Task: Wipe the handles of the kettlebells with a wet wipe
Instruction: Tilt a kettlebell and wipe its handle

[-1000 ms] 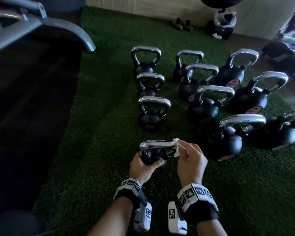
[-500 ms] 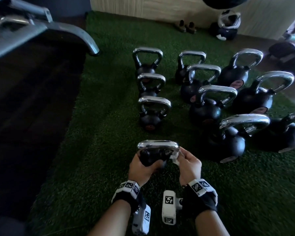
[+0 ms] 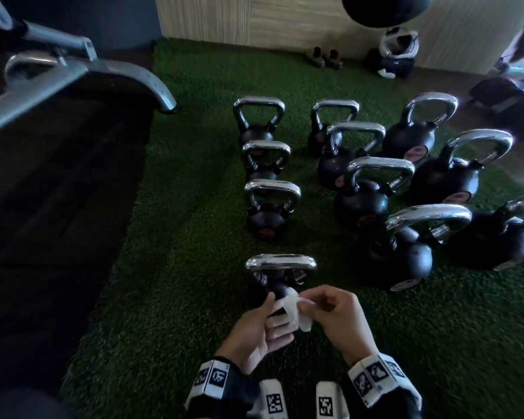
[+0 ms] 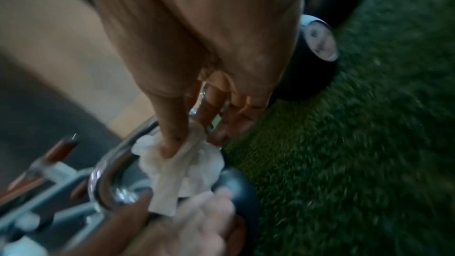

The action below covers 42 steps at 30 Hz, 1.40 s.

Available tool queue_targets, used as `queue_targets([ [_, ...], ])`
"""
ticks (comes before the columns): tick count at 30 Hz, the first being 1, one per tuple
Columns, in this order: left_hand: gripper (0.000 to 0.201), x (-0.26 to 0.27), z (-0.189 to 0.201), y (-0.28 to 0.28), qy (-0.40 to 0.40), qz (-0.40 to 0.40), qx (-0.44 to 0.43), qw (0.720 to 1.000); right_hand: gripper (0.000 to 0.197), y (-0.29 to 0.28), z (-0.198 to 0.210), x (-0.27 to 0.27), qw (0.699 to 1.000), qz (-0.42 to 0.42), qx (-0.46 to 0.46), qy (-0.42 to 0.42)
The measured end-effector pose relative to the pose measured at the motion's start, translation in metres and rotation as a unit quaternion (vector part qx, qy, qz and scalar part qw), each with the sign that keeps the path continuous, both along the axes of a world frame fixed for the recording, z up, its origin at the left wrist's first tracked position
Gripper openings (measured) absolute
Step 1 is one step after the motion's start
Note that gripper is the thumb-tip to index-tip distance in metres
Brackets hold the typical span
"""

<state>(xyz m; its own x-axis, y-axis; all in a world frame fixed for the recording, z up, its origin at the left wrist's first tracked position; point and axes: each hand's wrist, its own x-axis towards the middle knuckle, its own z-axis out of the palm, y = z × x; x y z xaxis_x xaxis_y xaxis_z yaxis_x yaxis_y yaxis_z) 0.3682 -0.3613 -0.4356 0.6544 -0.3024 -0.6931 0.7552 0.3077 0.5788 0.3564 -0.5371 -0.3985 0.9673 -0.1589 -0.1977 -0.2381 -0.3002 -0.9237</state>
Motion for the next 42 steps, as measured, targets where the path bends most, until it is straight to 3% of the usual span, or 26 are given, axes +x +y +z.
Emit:
queue_targets([
  [4, 0.041, -0.005, 0.013, -0.003, -0.012, 0.019, -0.066, 0.998, 0.023, 0.011, 0.007, 0.0, 0.993, 0.021, -0.11, -0.037],
  [7, 0.034, -0.01, 0.022, -0.001, -0.067, 0.026, -0.074, 0.995, 0.029, 0.019, 0.002, 0.003, 0.976, 0.009, -0.197, -0.094],
  [10, 0.025, -0.019, 0.023, 0.0, -0.092, 0.122, -0.054, 0.987, 0.019, 0.022, -0.002, 0.004, 0.969, 0.048, -0.214, -0.116],
  [12, 0.023, -0.026, 0.021, 0.002, -0.119, 0.21, 0.017, 0.97, 0.022, 0.017, -0.008, 0.008, 0.977, -0.016, -0.186, -0.1],
  [13, 0.023, -0.027, 0.02, 0.004, -0.148, 0.259, 0.081, 0.951, 0.023, 0.013, -0.01, 0.01, 0.979, -0.08, -0.169, -0.081],
  [15, 0.026, -0.025, 0.025, 0.007, -0.247, 0.322, 0.225, 0.886, 0.024, 0.008, -0.019, 0.018, 0.977, -0.163, -0.136, -0.019],
  [17, 0.032, -0.016, 0.036, 0.007, -0.374, 0.326, 0.309, 0.812, 0.046, 0.008, -0.029, 0.028, 0.983, -0.141, -0.104, 0.051],
  [18, 0.033, -0.008, 0.042, 0.005, -0.434, 0.307, 0.343, 0.774, 0.053, 0.01, -0.035, 0.033, 0.987, -0.119, -0.085, 0.066],
  [20, 0.034, 0.011, 0.046, -0.003, -0.537, 0.235, 0.394, 0.708, 0.048, 0.017, -0.046, 0.042, 0.992, -0.097, -0.048, 0.058],
  [23, 0.039, 0.036, 0.043, -0.013, -0.609, 0.105, 0.442, 0.65, 0.031, 0.03, -0.056, 0.05, 0.994, -0.104, -0.035, 0.029],
  [25, 0.043, 0.043, 0.036, -0.013, -0.623, 0.059, 0.488, 0.609, 0.022, 0.035, -0.057, 0.05, 0.991, -0.116, -0.063, 0.029],
  [30, 0.043, 0.046, 0.026, -0.002, -0.62, 0.064, 0.493, 0.607, 0.018, 0.033, -0.059, 0.05, 0.99, -0.12, -0.074, 0.025],
  [34, 0.04, 0.033, 0.017, -0.002, -0.644, 0.067, 0.499, 0.576, 0.018, 0.033, -0.061, 0.049, 0.989, -0.12, -0.083, 0.019],
  [38, 0.034, 0.034, 0.015, 0.008, -0.616, 0.135, 0.502, 0.592, 0.025, 0.031, -0.064, 0.051, 0.988, -0.122, -0.086, 0.031],
  [42, 0.036, 0.03, 0.017, -0.002, -0.637, 0.106, 0.51, 0.568, 0.025, 0.031, -0.065, 0.05, 0.988, -0.119, -0.091, 0.023],
])
